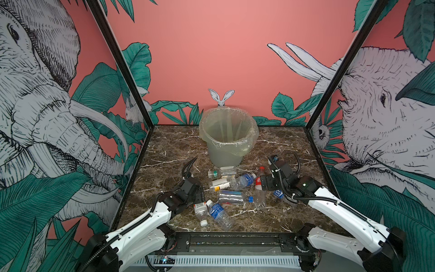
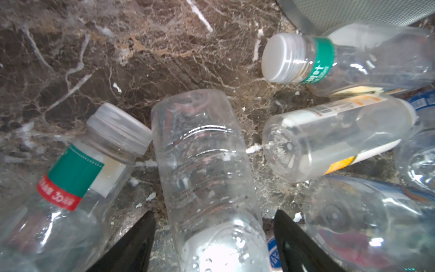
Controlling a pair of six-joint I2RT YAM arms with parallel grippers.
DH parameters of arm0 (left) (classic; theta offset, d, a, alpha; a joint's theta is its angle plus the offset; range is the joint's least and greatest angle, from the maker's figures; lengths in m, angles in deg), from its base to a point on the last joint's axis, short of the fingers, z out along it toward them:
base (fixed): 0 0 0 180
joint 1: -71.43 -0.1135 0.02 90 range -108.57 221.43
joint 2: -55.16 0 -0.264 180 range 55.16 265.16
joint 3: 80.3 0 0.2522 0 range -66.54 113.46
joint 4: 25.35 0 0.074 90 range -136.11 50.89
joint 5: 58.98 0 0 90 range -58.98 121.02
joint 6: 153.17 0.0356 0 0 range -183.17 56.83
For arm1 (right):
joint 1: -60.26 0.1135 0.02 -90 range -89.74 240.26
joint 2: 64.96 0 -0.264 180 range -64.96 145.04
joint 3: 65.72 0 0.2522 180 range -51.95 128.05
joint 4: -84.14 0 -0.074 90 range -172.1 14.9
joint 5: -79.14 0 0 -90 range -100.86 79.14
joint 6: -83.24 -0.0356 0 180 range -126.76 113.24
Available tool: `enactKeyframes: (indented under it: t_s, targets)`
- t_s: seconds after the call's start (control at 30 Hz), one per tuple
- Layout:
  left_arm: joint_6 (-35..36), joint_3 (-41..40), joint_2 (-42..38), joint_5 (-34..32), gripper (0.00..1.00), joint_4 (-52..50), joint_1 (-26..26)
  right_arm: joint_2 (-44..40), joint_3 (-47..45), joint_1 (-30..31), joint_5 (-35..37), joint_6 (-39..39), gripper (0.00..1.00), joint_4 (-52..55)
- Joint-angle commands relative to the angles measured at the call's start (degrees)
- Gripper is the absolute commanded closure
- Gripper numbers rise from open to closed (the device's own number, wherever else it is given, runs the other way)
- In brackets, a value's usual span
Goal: Throw the plastic bottles in the bin
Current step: Pick up the plastic bottle from the bottom-center of the table.
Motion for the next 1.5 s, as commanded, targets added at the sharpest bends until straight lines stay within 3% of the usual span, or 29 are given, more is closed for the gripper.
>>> enactKeyframes:
  t_s: [0.0, 0.43, 0.67, 0.77, 0.93, 1.47]
  targets:
    - [-2.26, -0.97, 1.36, 0.32, 0.21, 0.53, 0.15, -0.78, -0.61, 0.0, -0.09, -0.87, 0.01, -1.22]
    - [0.15, 0.56, 7.65, -1.1, 0.33, 2.93, 0.2, -1.04, -1.48, 0.02, -0.09, -0.91, 0.01, -1.74]
    - [2.1, 3.12, 13.55, -0.95, 0.35, 3.26, 0.18, -0.95, -1.5, -0.02, 0.08, -0.89, 0.01, -1.8]
    - [2.68, 3.34, 14.42, -0.59, 0.41, 3.92, 0.2, -0.86, -1.53, 0.02, 0.16, -0.95, 0.01, -1.88]
    - [5.12, 3.47, 11.06, -2.38, 0.5, 3.74, 0.2, -0.82, -1.57, 0.02, 0.19, -0.93, 0.0, -1.92]
    - [18.3, 6.23, -1.28, -6.95, 0.5, 3.44, 0.19, -1.69, -3.69, 0.02, 1.92, -1.32, 0.01, -4.79]
